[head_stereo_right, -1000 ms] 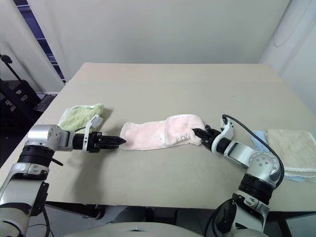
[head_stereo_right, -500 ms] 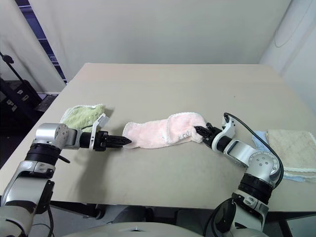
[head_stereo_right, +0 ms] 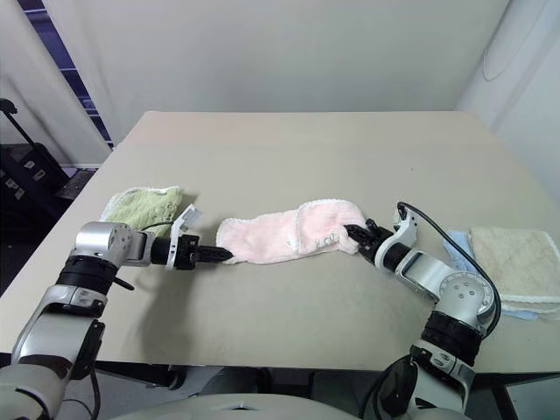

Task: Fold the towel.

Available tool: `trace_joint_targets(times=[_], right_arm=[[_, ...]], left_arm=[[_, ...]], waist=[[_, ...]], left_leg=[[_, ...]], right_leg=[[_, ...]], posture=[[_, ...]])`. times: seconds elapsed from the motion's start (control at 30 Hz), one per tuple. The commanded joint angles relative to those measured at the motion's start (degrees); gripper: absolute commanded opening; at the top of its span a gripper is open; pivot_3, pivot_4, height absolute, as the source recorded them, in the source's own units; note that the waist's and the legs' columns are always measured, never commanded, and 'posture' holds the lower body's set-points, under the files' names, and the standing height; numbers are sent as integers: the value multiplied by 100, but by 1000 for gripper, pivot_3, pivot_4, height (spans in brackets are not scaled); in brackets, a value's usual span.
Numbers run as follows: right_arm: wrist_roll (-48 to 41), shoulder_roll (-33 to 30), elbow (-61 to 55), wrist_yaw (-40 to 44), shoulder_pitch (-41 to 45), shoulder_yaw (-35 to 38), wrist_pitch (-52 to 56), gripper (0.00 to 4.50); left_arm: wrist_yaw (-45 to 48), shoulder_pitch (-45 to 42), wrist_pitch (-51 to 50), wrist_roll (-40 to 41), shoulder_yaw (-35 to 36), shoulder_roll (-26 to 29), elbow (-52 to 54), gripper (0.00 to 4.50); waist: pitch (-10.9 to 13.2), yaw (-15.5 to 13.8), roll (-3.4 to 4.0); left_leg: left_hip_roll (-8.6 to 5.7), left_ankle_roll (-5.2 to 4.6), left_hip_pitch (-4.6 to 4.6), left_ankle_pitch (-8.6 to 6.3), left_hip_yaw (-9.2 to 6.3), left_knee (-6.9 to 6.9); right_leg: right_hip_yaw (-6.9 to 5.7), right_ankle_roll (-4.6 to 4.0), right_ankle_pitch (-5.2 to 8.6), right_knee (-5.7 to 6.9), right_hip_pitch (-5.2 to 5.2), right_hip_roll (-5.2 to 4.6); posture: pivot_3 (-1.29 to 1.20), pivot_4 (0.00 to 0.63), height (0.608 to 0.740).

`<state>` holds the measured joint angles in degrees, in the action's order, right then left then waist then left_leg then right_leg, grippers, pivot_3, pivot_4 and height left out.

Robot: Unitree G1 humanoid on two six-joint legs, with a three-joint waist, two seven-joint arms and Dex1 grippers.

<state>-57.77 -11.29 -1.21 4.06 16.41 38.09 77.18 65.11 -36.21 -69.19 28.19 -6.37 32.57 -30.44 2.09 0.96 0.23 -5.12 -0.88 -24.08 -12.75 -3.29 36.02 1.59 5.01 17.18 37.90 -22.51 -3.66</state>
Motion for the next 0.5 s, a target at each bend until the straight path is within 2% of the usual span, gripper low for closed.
trace_joint_targets(times=[0.03,0.27,0.5], right_arm=[[-596,-178,-594,412,-266,39,80,0],[-1126,-456,-656,440,-638,70,18,0],[-864,-538,-651,90,-491,-453,-29,0]], left_arm=[[287,-277,208,42,138,298,-26,14],[851,-695,619,21,116,515,-290,14],[1128,-634,826,-109,-161,457,-134,14]], waist=[[1,-3,1],[4,-2,0],[4,6,0]], left_leg=[[0,0,-2,0,0,1],[0,3,-9,-2,0,5],[2,-8,-27,4,0,1]], right_leg=[[0,-1,1,0,-1,0],[0,-7,3,-10,-2,-1],[1,-6,2,-14,-11,-1]], posture=[[0,0,731],[0,0,731],[0,0,731]])
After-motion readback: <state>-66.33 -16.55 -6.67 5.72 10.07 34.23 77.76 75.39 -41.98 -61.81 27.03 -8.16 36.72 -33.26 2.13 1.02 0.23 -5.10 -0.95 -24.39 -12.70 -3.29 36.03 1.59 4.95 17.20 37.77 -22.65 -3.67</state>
